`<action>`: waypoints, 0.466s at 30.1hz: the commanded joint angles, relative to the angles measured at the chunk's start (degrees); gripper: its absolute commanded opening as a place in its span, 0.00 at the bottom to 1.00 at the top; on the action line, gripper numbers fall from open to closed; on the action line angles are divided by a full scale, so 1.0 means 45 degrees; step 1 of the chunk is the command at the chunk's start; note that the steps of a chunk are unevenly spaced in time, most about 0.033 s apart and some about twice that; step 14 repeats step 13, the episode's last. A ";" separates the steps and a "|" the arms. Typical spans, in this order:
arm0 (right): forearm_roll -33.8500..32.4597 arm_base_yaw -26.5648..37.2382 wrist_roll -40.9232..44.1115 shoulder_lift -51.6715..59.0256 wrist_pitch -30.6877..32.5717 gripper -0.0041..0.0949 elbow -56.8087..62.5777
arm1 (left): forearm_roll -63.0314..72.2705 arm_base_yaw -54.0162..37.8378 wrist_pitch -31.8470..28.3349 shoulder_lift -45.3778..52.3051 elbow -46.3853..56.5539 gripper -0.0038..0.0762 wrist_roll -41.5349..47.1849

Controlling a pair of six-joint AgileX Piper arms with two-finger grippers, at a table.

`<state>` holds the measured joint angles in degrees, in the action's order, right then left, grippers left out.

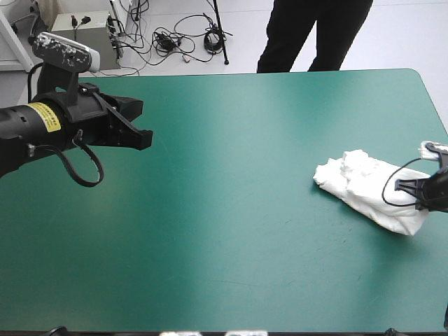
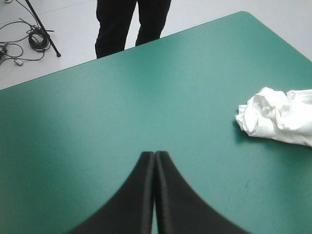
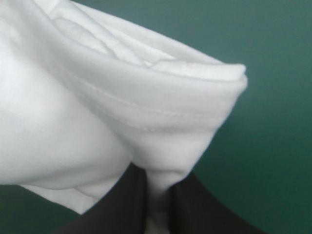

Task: Fold the cloth

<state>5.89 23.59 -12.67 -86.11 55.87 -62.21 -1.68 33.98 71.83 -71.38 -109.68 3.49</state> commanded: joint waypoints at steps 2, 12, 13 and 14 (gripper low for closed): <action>-0.0970 0.0479 0.0028 0.1143 -0.0773 0.02 0.0770 | 0.0505 0.0039 0.0438 0.0277 -0.0309 0.04 -0.0116; -0.1980 0.0479 0.1294 0.1276 -0.1243 0.03 0.1133 | 0.0454 0.0039 0.0438 0.0277 -0.0309 0.04 -0.0633; -0.1897 0.0479 0.1294 0.1276 -0.1269 0.05 0.1133 | 0.0373 0.0039 0.0438 0.0277 -0.0309 0.04 -0.0633; -0.1897 0.0479 0.1294 0.1276 -0.1269 0.05 0.1133 | 0.0373 0.0039 0.0438 0.0277 -0.0309 0.04 -0.0633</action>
